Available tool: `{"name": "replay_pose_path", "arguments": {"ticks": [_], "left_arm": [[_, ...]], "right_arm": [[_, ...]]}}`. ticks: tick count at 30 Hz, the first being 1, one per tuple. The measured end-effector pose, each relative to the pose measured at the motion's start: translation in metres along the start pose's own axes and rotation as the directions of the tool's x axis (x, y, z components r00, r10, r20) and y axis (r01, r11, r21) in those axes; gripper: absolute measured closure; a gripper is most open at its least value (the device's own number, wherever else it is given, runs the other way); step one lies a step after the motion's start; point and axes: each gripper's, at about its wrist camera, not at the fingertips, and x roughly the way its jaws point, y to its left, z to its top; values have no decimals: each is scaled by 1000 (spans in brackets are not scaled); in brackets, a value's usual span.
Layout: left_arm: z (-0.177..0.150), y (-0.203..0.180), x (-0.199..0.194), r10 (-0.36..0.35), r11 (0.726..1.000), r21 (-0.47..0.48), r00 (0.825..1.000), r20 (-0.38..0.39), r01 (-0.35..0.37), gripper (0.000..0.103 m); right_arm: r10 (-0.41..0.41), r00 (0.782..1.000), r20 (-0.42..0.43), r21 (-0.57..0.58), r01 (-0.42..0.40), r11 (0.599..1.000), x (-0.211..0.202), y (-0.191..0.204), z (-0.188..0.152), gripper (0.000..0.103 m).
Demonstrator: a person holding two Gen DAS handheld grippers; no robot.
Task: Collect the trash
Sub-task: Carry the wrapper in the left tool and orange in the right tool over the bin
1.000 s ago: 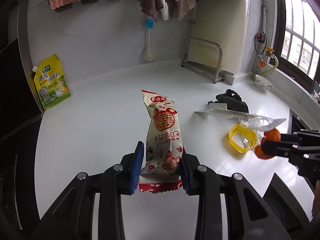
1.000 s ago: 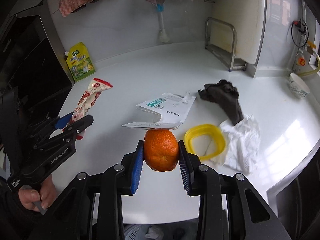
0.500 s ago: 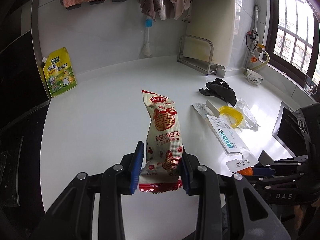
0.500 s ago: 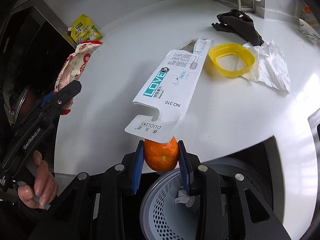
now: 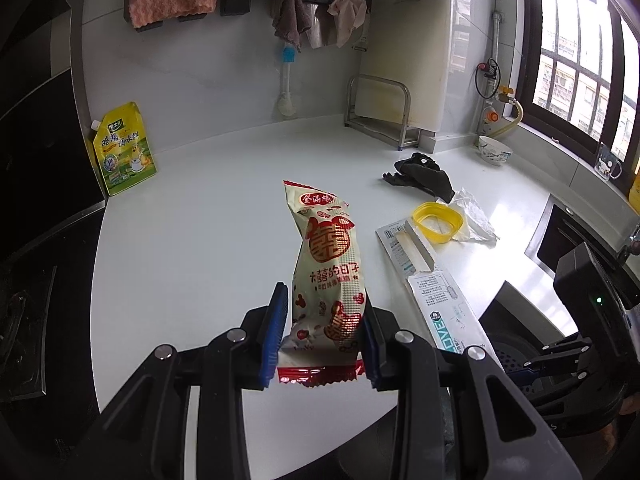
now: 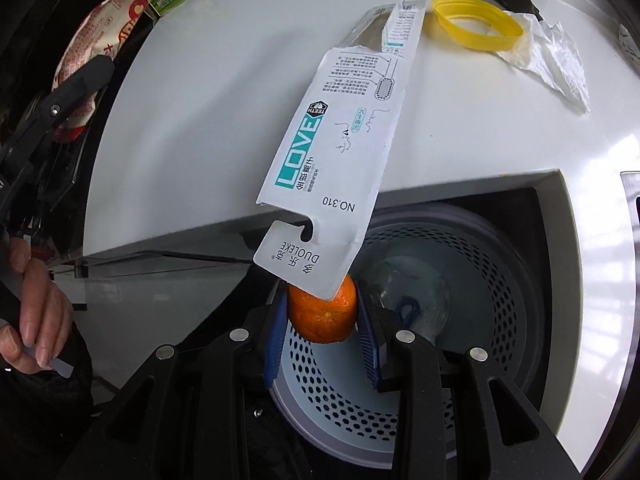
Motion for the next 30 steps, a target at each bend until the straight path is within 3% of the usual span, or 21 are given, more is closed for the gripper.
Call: {"name": "replay_pose_path", "arguments": {"ticks": [3, 6, 9, 12, 19, 27, 30], "left_arm": [[-3, -4, -3, -7, 1000, 4, 1000, -2, 7, 70], [-4, -7, -4, -9, 1000, 7, 1000, -5, 9, 70], [-5, -7, -9, -12, 1000, 15, 1000, -5, 12, 70], [-7, -4, -15, 0, 1000, 20, 1000, 21, -1, 70], [-14, -7, -10, -12, 1000, 19, 1000, -7, 12, 70], [-50, -46, -12, -105, 992, 65, 990, -92, 111, 70], [-69, -67, -14, -137, 984, 97, 982, -129, 150, 70]], "right_arm": [[-22, 999, 43, 9, 22, 1000, -7, 1, 9, 72], [31, 984, 174, 2, -32, 999, -33, 6, 28, 73], [-61, 993, 103, -4, 62, 998, -22, 7, 36, 74], [-60, 993, 102, -27, 63, 998, -23, 8, 28, 75], [-95, 976, 198, 6, 96, 995, -41, -3, -22, 75], [-143, 936, 322, 147, 100, 984, -48, -20, -97, 75], [-169, 923, 345, 186, 109, 976, -42, -34, -108, 75]]}}
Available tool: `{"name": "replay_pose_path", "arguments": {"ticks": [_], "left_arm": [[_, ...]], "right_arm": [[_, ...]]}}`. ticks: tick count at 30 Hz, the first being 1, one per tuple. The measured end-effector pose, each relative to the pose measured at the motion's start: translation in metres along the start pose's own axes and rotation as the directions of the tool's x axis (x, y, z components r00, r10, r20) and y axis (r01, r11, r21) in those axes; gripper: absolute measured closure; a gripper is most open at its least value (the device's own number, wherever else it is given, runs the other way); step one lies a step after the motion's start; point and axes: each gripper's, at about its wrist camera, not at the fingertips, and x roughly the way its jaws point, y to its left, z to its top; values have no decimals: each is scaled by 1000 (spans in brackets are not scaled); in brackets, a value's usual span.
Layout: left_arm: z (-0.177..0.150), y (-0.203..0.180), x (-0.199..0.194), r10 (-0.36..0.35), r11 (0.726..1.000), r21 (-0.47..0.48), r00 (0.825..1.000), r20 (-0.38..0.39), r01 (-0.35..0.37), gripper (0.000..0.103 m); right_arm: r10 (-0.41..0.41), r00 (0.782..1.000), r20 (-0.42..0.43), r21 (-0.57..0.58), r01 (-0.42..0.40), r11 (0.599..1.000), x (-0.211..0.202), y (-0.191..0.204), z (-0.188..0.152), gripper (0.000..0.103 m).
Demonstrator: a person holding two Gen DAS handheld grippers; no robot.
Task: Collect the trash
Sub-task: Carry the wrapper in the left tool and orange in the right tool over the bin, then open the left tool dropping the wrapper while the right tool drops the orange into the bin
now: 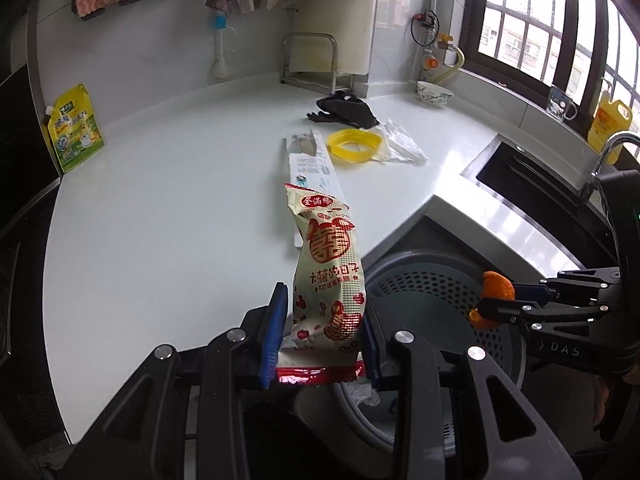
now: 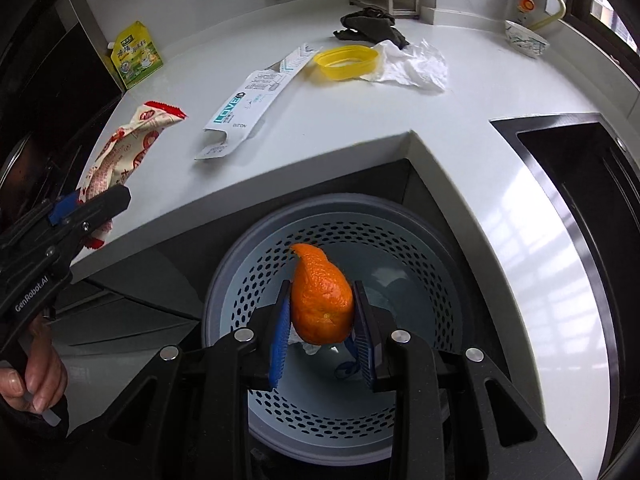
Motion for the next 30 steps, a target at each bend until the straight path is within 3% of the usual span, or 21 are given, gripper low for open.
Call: {"name": "replay_pose_path", "arguments": {"ticks": [8, 18, 20, 22, 30], "left_arm": [[-34, -44, 14, -55, 995, 82, 995, -77, 62, 70], [-47, -69, 28, -96, 986, 121, 986, -133, 112, 68], [-47, -70, 30, -89, 987, 121, 987, -137, 106, 53], [-46, -69, 29, -87, 988, 114, 988, -128, 101, 45], [-44, -66, 33, -79, 991, 99, 989, -128, 92, 42]], "right_arm": [[-58, 996, 61, 103, 52, 993, 3, -23, -37, 75], [-53, 993, 103, 220, 29, 975, 7, -45, -63, 73], [-63, 991, 118, 221, 36, 975, 5, -47, -65, 63], [-71, 987, 146, 229, 36, 973, 0, -49, -65, 50], [-69, 977, 201, 252, 17, 968, -9, -54, -64, 37]]}}
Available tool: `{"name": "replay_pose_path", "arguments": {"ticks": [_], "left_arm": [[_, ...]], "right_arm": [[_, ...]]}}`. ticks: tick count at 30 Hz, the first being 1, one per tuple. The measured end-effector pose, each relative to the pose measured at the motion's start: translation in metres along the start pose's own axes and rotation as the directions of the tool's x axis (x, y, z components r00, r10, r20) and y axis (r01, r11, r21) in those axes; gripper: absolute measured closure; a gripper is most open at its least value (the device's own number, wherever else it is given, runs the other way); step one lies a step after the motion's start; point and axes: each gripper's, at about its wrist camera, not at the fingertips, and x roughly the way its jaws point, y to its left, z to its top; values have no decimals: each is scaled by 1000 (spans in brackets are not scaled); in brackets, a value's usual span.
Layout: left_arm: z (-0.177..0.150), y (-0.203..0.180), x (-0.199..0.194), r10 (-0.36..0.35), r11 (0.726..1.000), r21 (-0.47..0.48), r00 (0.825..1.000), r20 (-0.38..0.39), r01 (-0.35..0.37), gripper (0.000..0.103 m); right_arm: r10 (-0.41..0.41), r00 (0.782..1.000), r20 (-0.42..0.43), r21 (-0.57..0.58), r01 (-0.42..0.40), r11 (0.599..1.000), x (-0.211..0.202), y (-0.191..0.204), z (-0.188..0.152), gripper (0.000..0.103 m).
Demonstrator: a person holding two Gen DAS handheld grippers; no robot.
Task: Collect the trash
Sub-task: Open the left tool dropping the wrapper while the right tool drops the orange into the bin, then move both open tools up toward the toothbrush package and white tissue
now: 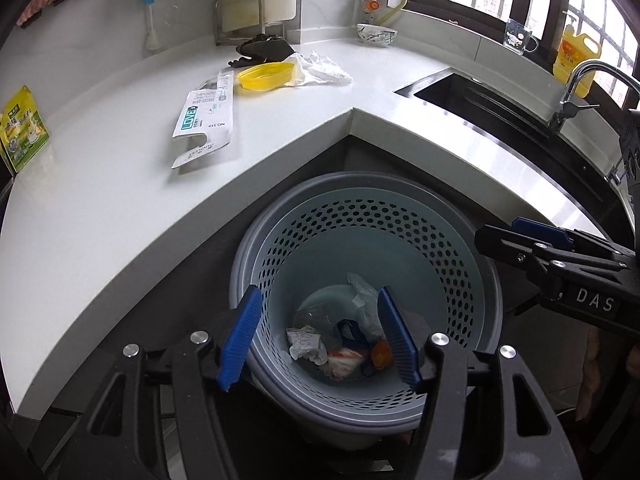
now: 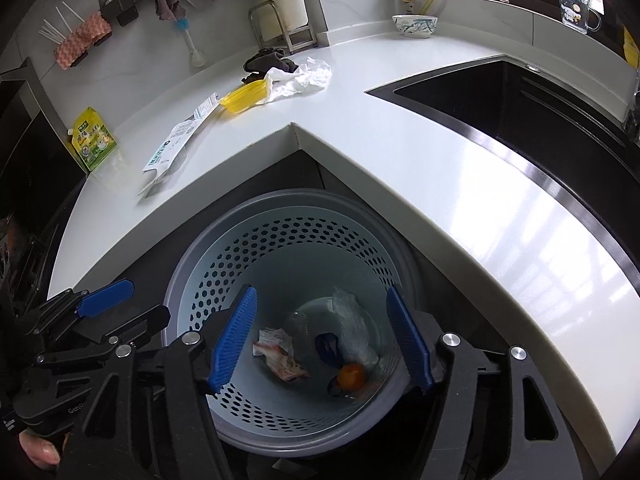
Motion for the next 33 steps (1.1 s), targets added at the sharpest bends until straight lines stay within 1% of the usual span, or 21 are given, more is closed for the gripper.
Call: {"name": "replay_pose_path", "arguments": {"ticks": [3, 5, 8, 9, 10, 13, 14, 18, 22, 24, 26, 28, 30, 33], "left_arm": [[1, 1, -1, 2, 1000, -7, 1000, 8, -2, 37], [1, 3, -3, 5, 1000, -14, 1000, 19, -4, 33], [3, 6, -8, 19, 999, -28, 999, 42, -18, 20], [4, 8, -10, 23, 999, -34, 998, 52, -21, 18], [4, 10, -13, 29, 999, -42, 998, 63, -26, 13], [8, 15, -22, 43, 998, -60, 994, 103, -37, 10], [9, 16, -25, 46, 997, -65, 992, 114, -39, 7], [14, 21, -33, 56, 996, -80, 988, 146, -45, 6], [19, 29, -39, 78, 993, -104, 984, 160, -62, 6], [23, 32, -40, 126, 988, -108, 979, 162, -110, 6], [27, 36, -41, 185, 980, -109, 968, 172, -168, 6], [31, 41, -44, 212, 975, -110, 959, 186, -194, 6], [37, 46, -45, 216, 974, -113, 958, 188, -197, 6], [46, 55, -46, 203, 975, -131, 958, 204, -179, 6]], "right_arm": [[-8, 1000, 2, -2, 8, 1000, 0, 1, 1, 36], [-15, 1000, 9, 6, 15, 1000, -1, 0, 2, 31], [-50, 998, 31, 32, 49, 998, -4, -4, 1, 25], [-62, 997, 39, 44, 61, 997, -5, -5, 0, 24], [-69, 997, 45, 56, 67, 996, -6, -5, -1, 23], [-77, 996, 33, 75, 74, 994, -8, -6, -3, 20], [-81, 996, 31, 74, 78, 994, -9, -5, -3, 19], [-127, 991, 34, 41, 126, 991, -12, 0, -1, 17], [-169, 983, 76, -4, 170, 985, -17, 7, -1, 16], [-187, 979, 85, -24, 189, 982, -16, 9, 0, 16], [-194, 977, 89, -28, 197, 980, -15, 9, 2, 16], [-194, 976, 96, -19, 196, 980, -16, 8, 3, 16], [-192, 976, 99, -20, 194, 981, -16, 8, 5, 16], [-195, 973, 125, -51, 202, 978, -17, 11, 10, 16]]}}
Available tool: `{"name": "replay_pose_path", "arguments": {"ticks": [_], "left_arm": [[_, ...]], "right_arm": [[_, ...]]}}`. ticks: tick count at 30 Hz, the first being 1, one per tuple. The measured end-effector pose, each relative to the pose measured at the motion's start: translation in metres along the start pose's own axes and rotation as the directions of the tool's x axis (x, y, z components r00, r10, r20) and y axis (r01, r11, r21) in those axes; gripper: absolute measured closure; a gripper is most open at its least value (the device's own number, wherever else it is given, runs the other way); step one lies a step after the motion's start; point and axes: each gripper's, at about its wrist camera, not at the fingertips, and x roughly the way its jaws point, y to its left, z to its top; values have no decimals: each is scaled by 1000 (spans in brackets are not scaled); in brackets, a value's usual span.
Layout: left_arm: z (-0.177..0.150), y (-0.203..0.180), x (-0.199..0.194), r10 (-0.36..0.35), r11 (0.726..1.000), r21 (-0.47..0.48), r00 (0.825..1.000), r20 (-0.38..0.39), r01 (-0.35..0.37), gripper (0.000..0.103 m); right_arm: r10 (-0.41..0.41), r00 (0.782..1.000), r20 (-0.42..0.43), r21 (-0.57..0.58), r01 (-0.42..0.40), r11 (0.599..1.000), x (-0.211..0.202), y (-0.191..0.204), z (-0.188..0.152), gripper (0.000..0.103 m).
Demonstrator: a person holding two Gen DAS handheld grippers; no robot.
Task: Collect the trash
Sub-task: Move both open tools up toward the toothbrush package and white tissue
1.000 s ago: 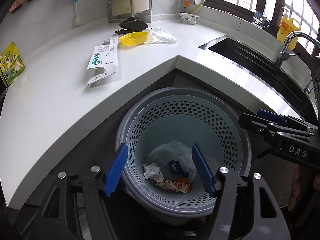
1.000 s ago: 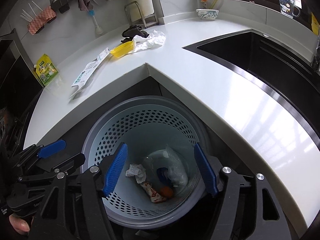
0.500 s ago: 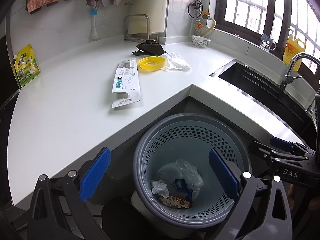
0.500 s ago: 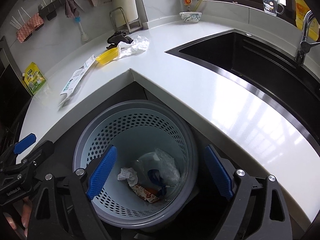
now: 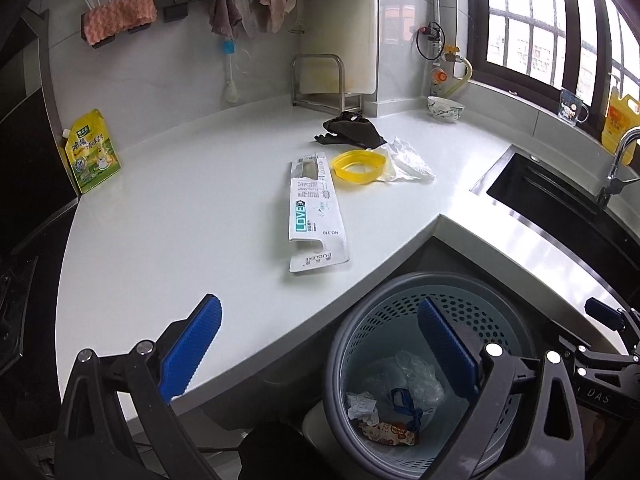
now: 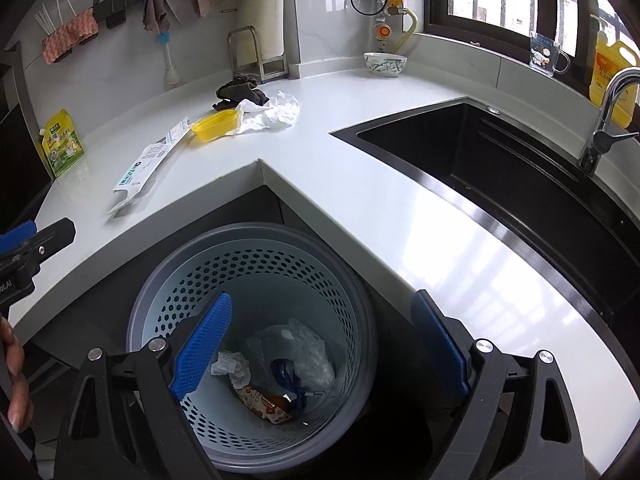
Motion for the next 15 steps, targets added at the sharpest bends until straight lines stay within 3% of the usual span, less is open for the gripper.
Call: {"name": "replay_pose_path", "arguments": {"ticks": [5, 7, 11, 15], "left_arm": [[17, 12, 6, -18, 998, -63, 999, 29, 19, 6], [25, 13, 10, 11, 998, -59, 999, 39, -9, 6], [42, 9, 22, 86, 996, -20, 995, 59, -85, 6], [58, 16, 48, 35, 996, -82, 999, 17, -33, 6]], "right_arm": [[107, 994, 4, -5, -107, 994, -2, -3, 11, 16], [150, 988, 38, 17, -151, 988, -4, -5, 16, 16], [146, 985, 93, 17, -148, 989, -4, -3, 32, 16], [162, 983, 88, 10, -164, 986, 9, 0, 44, 16]]}}
